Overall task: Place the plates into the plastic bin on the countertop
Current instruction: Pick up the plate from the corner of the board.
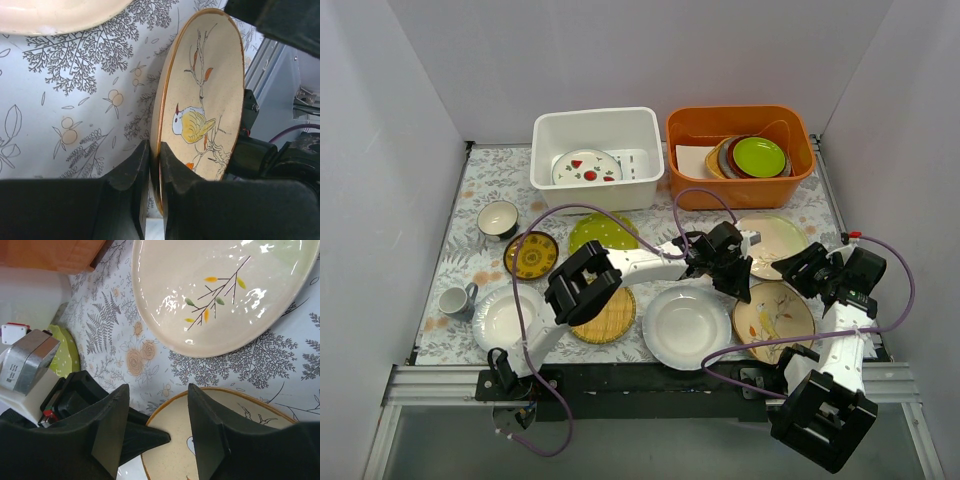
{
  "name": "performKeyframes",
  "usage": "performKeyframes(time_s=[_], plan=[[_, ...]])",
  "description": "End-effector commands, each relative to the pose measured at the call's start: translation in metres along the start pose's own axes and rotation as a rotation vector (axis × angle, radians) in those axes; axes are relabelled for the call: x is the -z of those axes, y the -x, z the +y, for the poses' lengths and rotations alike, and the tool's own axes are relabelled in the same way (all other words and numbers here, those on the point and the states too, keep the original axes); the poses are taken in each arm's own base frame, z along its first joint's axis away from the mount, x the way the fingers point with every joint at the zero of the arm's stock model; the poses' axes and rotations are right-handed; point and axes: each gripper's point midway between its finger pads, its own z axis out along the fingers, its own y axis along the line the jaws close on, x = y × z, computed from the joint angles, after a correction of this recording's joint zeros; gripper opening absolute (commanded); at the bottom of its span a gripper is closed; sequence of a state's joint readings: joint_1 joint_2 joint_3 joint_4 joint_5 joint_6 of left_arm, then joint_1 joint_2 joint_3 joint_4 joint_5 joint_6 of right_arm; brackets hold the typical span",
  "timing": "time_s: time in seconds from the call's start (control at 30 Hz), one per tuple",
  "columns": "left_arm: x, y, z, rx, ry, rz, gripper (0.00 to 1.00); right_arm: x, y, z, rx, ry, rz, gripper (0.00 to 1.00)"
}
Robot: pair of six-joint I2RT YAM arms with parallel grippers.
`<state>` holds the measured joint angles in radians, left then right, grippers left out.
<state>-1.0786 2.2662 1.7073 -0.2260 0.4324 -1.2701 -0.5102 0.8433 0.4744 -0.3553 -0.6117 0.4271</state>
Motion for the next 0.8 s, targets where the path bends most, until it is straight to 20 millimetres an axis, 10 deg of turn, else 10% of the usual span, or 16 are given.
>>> performKeyframes(time_s=[0.0, 0.77], plan=[[0.042, 0.017, -0.041, -0.076, -0.011, -0.068, 0.00, 0.001, 0.008, 0.010, 0.041, 0.053, -0.029, 0.59], [0.143, 0.071, -0.032, -0.010, -0.005, -0.267, 0.00, 0.009, 0.026, 0.063, 0.106, 0.310, -0.030, 0.70]])
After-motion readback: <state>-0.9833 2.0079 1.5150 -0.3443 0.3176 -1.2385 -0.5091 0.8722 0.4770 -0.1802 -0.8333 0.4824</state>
